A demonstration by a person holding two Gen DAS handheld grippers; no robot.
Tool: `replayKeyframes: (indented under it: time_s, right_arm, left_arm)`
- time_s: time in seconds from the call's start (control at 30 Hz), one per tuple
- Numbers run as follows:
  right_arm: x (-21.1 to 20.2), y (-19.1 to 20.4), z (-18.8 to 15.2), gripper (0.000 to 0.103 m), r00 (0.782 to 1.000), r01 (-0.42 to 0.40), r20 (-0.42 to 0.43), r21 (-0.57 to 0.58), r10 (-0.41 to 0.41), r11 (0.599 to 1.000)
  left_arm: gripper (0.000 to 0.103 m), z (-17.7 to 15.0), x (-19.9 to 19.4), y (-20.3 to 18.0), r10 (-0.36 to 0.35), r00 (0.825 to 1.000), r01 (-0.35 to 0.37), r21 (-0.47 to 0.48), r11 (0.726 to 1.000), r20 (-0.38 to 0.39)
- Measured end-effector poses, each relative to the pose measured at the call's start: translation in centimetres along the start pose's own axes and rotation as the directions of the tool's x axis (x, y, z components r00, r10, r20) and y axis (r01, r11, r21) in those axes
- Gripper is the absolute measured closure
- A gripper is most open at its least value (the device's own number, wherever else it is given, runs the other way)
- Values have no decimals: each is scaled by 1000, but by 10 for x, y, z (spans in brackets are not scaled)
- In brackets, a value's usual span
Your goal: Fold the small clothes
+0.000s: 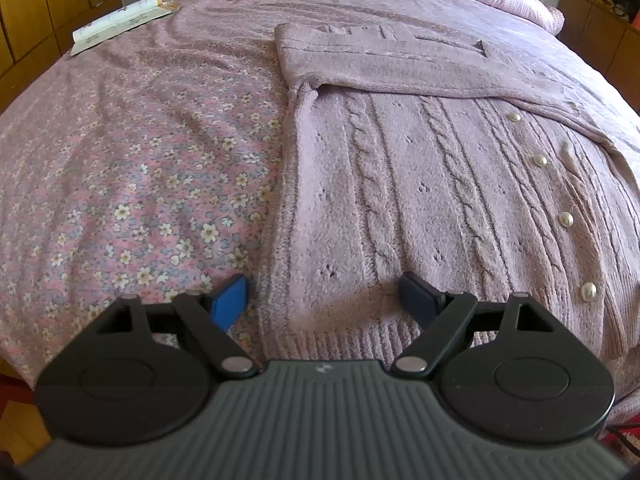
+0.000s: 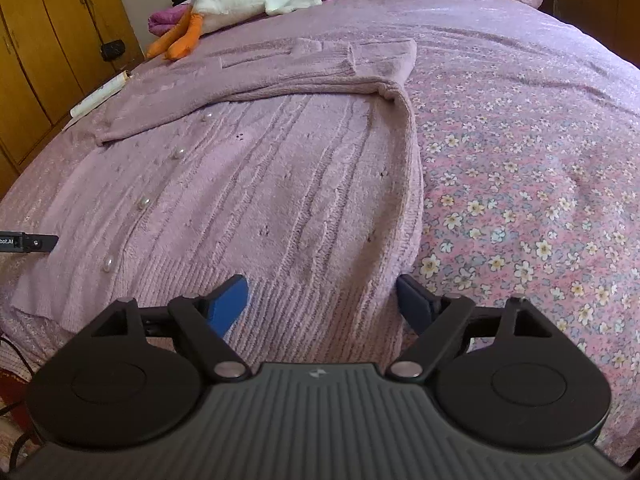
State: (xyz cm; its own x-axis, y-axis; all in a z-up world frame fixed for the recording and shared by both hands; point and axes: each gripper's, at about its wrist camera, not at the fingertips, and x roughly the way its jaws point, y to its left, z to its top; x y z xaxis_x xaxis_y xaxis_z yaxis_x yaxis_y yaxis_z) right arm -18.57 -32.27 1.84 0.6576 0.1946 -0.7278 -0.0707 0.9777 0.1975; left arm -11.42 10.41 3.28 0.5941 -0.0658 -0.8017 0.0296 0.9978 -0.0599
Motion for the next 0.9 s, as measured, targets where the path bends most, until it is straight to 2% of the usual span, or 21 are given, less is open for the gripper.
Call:
replayKeyframes:
  time_s: [0.2, 0.37, 0.47, 0.53, 0.57, 0.6, 0.63, 0.7, 0.8, 0.9]
  right_arm:
    - [2, 1, 0, 16, 1000, -8, 1, -1, 8, 1000]
    - [4, 8, -3, 19, 1000, 11, 10, -54, -10, 998]
    - [3, 12, -3, 33, 999, 40, 16, -80, -39, 996]
    - [2, 11, -2, 52, 999, 37, 21, -71, -36, 997]
    - [1, 9, -1, 57, 999, 30, 22, -60, -28, 998]
    - [0, 7, 0, 69, 1000, 18, 22, -48, -17, 999]
    - [-1, 5, 1, 81, 1000, 0, 24, -28, 1, 1000]
    - [-1, -2, 4, 87, 999, -42, 28, 23, 42, 999]
    - [-3, -7, 8, 89, 994, -95, 57, 68, 91, 993]
    - [-4, -10, 14, 89, 989, -134, 76, 103, 126, 986]
  left_arm:
    - [19, 1, 2, -5, -6, 1000, 6, 10, 1000, -1]
    - [18, -1, 6, -13, 24, 1000, -24, 45, 999, 4]
    - [19, -2, 7, -15, 31, 999, -31, 62, 998, 11]
    - [29, -1, 6, -16, 14, 1000, -15, 75, 997, 15]
    - [41, -1, 4, -17, -7, 1000, 6, 78, 997, 16]
    - [55, -1, 3, -18, -25, 1000, 24, 84, 996, 18]
    - [63, 0, 1, -19, -42, 999, 40, 96, 995, 20]
    - [87, 1, 0, -23, -41, 999, 38, 121, 992, 16]
    - [90, 6, -3, -26, -46, 999, 43, 130, 991, 20]
    - [90, 15, -8, -25, -92, 995, 86, 109, 990, 49]
